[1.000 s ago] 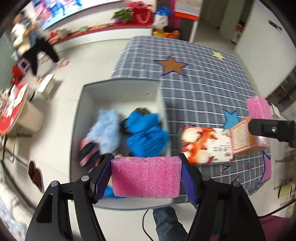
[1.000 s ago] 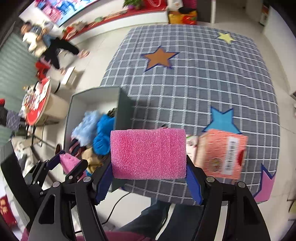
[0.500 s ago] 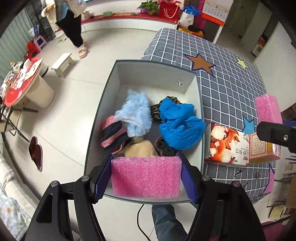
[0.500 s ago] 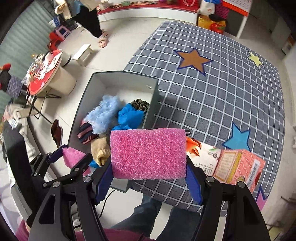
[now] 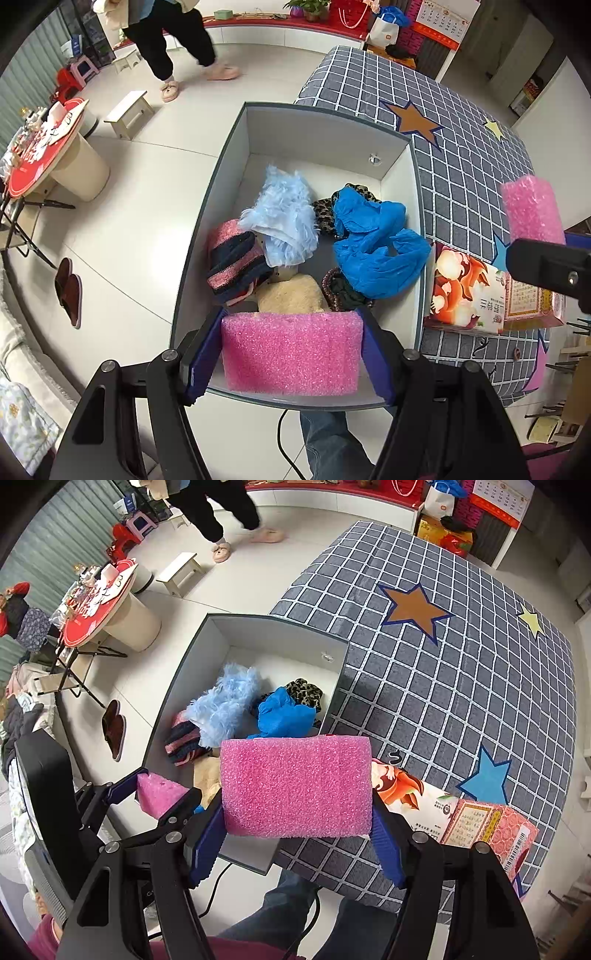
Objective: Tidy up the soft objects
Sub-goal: 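Carry the pink foam block with the left tool while the right tool carries its block over the box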
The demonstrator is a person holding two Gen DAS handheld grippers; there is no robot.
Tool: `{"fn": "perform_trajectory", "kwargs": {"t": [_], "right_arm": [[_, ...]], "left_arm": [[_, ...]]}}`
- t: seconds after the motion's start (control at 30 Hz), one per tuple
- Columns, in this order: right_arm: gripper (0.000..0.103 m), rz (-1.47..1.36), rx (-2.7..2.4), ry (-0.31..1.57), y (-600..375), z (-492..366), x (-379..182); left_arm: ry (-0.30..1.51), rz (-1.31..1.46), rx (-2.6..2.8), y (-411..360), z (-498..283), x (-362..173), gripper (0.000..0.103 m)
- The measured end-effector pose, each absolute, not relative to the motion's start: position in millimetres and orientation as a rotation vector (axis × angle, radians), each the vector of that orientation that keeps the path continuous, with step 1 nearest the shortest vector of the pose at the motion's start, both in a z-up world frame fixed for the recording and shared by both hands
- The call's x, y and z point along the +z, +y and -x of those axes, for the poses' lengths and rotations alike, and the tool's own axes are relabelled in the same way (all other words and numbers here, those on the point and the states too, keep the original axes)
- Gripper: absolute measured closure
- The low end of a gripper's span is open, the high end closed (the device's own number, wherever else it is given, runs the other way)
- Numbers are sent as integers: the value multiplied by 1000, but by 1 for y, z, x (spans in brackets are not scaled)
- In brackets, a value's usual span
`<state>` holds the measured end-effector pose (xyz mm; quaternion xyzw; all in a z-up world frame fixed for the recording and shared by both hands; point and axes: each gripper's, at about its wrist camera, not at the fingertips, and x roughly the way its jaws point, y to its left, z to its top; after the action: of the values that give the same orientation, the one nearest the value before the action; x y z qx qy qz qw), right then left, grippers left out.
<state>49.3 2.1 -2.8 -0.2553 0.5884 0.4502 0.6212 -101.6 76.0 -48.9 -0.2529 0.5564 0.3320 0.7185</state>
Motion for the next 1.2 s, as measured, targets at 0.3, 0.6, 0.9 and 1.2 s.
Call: {"fn": "perform_trajectory", "kwargs": {"t": [0.3,0.6,0.9,1.2], "right_arm": [[32,607,1049,1358,17,-47,-7],[32,672,1070,1356,45,-43,-18],[32,711,1071,1385,63,-42,-36],[32,718,1069,1388,66,-44,-40]], "left_arm": [[1255,570,721,80,98,-57,30],[1301,602,705,90,94,-73,30],[1324,622,702,95,92,-82,30],[1331,637,718,98,94,-83,30]]}}
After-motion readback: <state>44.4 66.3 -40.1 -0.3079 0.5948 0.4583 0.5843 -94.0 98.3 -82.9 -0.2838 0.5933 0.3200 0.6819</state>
